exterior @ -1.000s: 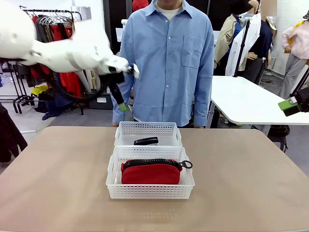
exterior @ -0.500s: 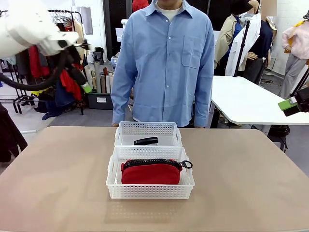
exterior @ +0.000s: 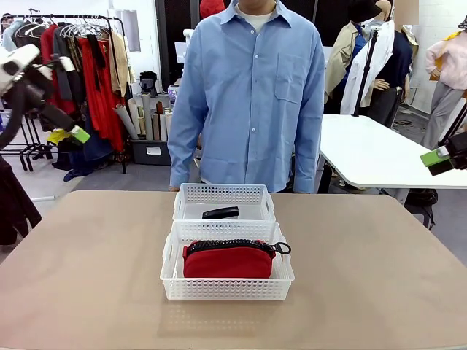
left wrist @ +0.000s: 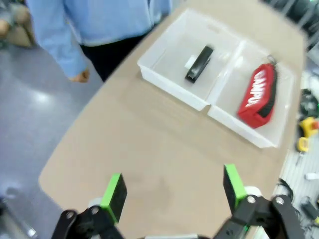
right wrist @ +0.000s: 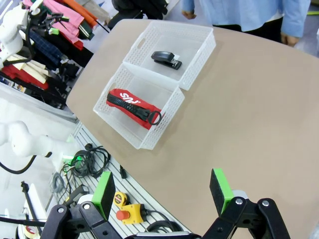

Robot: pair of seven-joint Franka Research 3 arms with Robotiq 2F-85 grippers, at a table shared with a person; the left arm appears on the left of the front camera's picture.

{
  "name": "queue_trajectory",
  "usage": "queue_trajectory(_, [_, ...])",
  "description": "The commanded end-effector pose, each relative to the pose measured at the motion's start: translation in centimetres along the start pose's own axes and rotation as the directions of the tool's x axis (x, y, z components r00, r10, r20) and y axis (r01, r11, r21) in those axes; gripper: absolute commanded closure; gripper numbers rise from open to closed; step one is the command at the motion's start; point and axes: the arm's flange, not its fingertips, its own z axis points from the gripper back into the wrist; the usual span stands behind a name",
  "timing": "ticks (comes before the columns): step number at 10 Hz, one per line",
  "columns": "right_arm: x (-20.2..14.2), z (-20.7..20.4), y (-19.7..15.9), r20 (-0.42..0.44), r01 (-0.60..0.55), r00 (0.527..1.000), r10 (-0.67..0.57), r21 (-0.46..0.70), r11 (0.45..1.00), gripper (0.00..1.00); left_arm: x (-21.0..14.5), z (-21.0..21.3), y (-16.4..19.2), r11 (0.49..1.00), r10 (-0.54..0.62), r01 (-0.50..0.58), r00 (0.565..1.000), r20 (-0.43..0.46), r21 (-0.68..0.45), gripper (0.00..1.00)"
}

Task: Distribute items into two baskets.
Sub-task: Place the picked Stapler into the Organizing basket as instructed by the person.

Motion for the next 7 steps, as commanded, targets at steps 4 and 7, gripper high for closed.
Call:
queue_trajectory(4, [0.1, 0.2, 0.0, -0.005, -0.002, 1.0, 0.002, -0.004, 1.0, 0.0, -5.0, 1.1, -1.3, 0.997, -0.002, 0.017, 0.98, 0.198, -0.074, 0.0])
queue_trajectory(7, [0.1, 0.2, 0.0, -0.005, -0.002, 1.0, 0.002, -0.004, 1.0, 0.0, -4.0, 0.6, -1.4, 0.999, 0.009, -0.005, 0.996, 0.086, -0.039, 0.0])
